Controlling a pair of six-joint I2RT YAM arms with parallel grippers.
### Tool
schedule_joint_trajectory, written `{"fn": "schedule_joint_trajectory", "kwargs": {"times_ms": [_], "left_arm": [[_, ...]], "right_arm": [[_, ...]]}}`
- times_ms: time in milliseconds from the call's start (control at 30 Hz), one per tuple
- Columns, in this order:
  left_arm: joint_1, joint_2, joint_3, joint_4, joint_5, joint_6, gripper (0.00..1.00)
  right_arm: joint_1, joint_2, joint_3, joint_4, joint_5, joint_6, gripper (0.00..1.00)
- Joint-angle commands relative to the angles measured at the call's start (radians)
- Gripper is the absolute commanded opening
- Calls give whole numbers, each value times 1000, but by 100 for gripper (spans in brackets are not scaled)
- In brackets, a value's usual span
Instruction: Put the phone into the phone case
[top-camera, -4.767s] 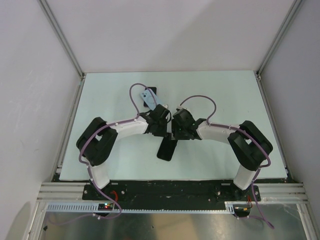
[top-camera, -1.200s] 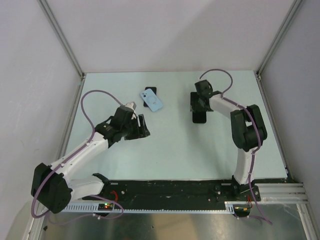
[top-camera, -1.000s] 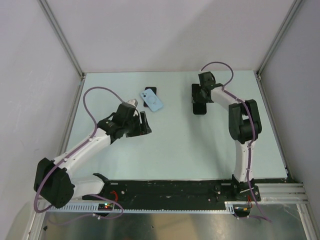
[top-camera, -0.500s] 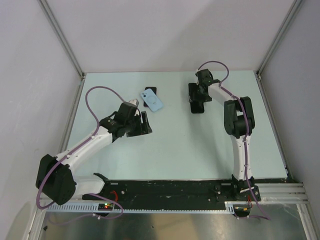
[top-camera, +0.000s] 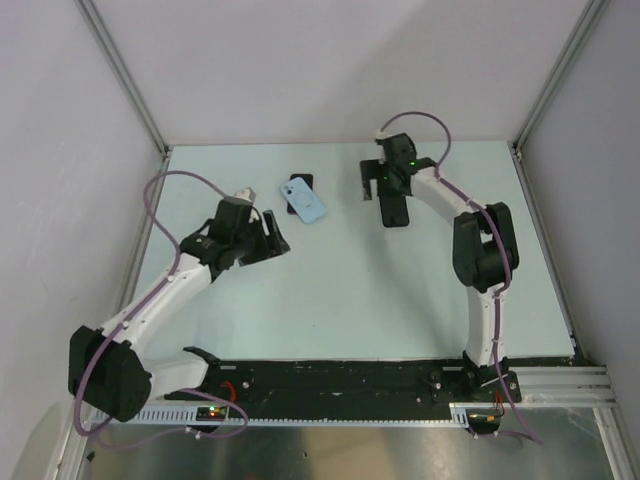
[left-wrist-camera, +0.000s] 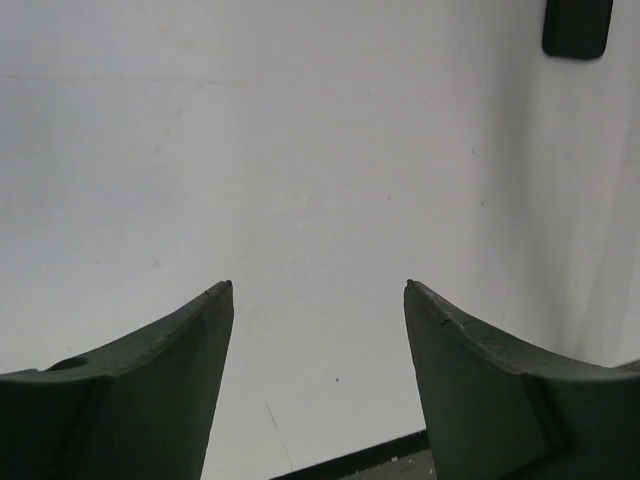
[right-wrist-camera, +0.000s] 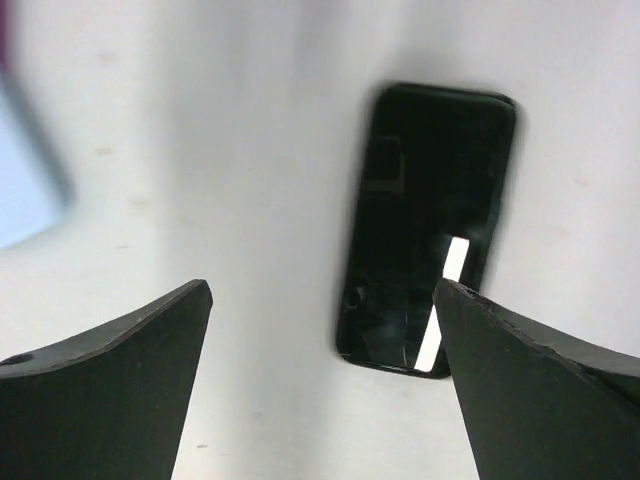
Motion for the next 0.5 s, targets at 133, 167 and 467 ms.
{"fn": "schedule_joint_trajectory", "kwargs": {"times_ms": [133, 167, 467], "left_arm": [[155, -134, 9, -17, 31, 35, 74], [162, -140, 8, -21, 33, 38, 74], [192, -162, -8, -29, 51, 52, 74]], "right_arm": [[242, 119, 259, 11, -74, -129, 99], [255, 155, 312, -6, -75, -145, 99], [300, 341, 555, -105, -57, -191, 99]]}}
